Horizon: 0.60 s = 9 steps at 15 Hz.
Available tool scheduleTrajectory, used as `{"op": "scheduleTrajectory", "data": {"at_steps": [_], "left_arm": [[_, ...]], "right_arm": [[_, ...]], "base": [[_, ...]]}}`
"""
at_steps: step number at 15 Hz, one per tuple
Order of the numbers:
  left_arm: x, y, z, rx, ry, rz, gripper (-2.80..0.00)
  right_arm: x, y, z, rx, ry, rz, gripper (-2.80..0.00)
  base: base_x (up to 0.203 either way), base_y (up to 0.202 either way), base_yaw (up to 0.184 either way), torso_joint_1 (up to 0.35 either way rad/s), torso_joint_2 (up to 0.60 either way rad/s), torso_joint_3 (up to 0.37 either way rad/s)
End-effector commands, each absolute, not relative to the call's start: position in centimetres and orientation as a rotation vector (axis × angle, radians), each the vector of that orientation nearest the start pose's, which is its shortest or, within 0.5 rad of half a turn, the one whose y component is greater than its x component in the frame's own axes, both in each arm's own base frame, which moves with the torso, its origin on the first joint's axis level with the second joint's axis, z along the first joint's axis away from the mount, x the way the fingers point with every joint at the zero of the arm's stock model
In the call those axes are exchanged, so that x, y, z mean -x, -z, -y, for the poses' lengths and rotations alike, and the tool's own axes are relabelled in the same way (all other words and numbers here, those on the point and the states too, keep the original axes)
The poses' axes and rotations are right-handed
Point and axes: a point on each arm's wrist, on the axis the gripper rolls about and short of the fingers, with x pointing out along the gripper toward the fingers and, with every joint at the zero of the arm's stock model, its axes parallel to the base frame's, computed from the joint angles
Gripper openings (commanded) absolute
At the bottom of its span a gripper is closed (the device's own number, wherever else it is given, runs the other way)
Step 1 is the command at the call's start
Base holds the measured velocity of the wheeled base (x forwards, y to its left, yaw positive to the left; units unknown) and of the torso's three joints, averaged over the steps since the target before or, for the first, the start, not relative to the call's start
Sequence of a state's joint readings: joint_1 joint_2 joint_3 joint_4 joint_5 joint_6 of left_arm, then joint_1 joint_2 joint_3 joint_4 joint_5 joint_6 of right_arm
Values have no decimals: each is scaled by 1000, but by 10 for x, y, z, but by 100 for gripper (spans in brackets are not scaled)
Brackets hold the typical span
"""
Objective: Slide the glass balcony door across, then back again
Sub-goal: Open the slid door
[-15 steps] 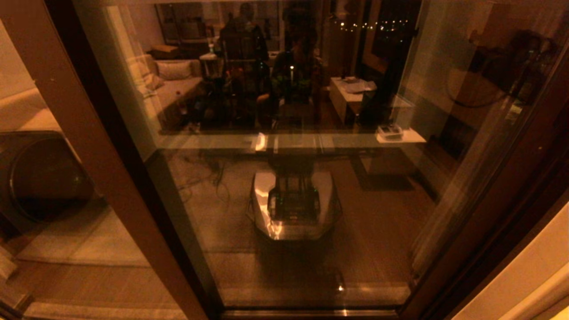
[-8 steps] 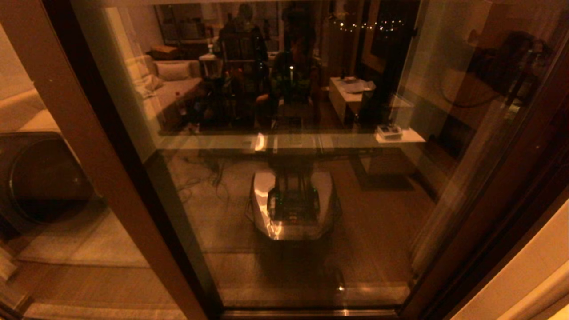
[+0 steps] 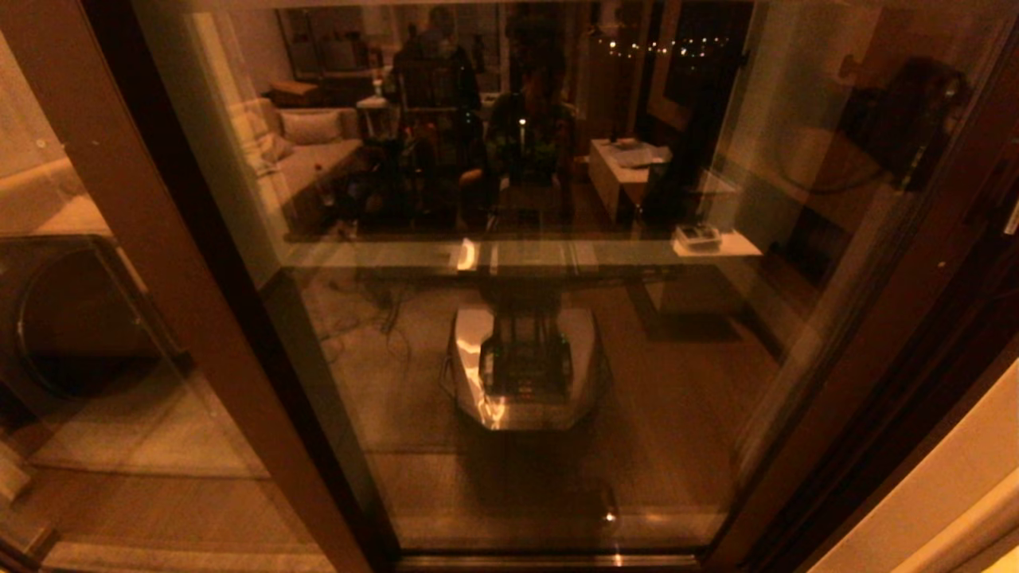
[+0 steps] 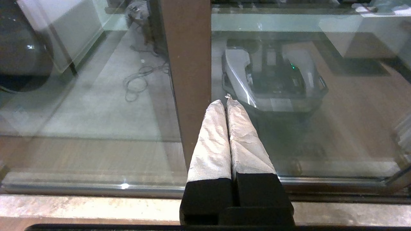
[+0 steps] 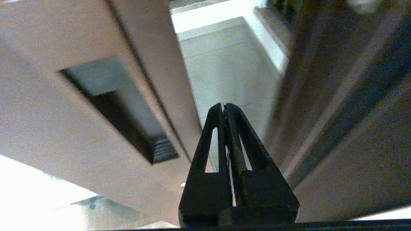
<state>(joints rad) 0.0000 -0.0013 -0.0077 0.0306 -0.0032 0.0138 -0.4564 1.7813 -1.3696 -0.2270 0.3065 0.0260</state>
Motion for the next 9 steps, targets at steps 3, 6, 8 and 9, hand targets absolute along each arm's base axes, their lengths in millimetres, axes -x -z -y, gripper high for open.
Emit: {"op": "scheduleTrajectory", "data": {"at_steps": [3,6,8,9], "left_arm": [[24,-74,0,-14,3,-20,-280],[24,-74,0,-14,3,-21,-280],[24,-74,0,-14,3,-20,-280],[24,-74,0,-14,3,-21,-280]], "right_arm": [[-322,-271,141,-106,132,-181,-280],[-325,-270,130,-116,103,-165,-280],[-324,-269,121,-119,82,-165,-280],[-324,-270,117,-130,70,-163,-280]], "base": [[0,0,0,0,0,0],[0,0,0,0,0,0],[0,0,0,0,0,0],[0,0,0,0,0,0]]}}
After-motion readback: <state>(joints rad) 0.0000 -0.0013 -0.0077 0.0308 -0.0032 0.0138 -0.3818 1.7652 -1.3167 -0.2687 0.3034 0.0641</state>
